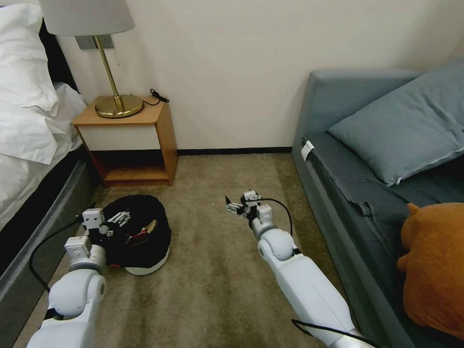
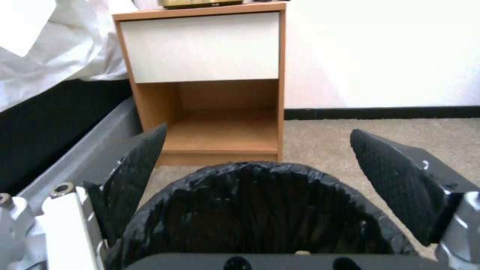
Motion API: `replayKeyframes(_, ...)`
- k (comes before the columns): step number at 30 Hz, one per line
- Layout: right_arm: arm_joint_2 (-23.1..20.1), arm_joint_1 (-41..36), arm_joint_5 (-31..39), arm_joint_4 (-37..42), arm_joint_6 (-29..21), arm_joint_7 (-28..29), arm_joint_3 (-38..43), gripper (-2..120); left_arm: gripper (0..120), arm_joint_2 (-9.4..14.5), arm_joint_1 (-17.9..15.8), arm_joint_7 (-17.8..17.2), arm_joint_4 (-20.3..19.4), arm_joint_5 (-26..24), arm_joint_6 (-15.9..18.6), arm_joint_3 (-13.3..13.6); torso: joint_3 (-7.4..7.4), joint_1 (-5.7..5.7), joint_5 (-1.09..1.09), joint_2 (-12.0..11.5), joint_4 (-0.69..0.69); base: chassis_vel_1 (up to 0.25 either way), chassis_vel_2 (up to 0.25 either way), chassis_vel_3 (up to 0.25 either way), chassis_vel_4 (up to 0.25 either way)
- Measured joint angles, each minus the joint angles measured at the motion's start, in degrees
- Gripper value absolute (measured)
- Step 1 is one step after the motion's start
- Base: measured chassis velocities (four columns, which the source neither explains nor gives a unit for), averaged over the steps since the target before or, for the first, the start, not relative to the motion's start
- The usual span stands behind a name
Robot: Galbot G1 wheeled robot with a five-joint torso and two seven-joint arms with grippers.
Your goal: Pick up the trash bin, then pick up the garbage on the floor and place it into the trash bin.
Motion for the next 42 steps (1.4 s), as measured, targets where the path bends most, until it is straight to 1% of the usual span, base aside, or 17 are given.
replayKeyframes(2, 0.4, -0.4, -0.1, -0.4, 0.1, 0.3, 0.4, 100, 98, -0.2, -0.3, 0.1, 0.3, 0.2, 0.1, 0.5, 0.0, 0.0, 0.0, 0.0, 0.01, 0.0, 0.0, 0.0, 0.0)
replayKeyframes(3, 0.8, -0.5, -0.3, -0.9, 0.4, 0.3, 0.8, 100, 98, -0.3, -0.5, 0.4, 0.5, 0.3, 0.1, 1.2, 0.0, 0.0, 0.0, 0.0, 0.01, 0.0, 0.0, 0.0, 0.0)
replayKeyframes(10, 1.6, 0.5, -0.8, -2.4, 1.3, 0.4, 1.4, 100, 98, -0.3, -0.3, 1.1, 1.1, 0.7, 0.3, 2.4, 0.0, 0.0, 0.0, 0.0, 0.02, 0.0, 0.0, 0.0, 0.0)
replayKeyframes(18, 0.9, 2.4, -1.2, -3.2, 2.1, 0.2, 2.1, 100, 98, 0.1, -0.6, 1.2, 1.7, 0.7, 0.6, 2.7, 0.0, 0.0, -0.01, 0.0, 0.01, 0.0, 0.0, 0.0, 0.0)
replayKeyframes(42, 0.8, 2.6, -1.1, -3.2, 2.0, 0.1, 2.0, 100, 98, 0.2, -0.7, 1.2, 1.7, 0.6, 0.8, 2.8, 0.0, 0.0, -0.01, 0.0, 0.02, 0.0, 0.0, 0.0, 0.0)
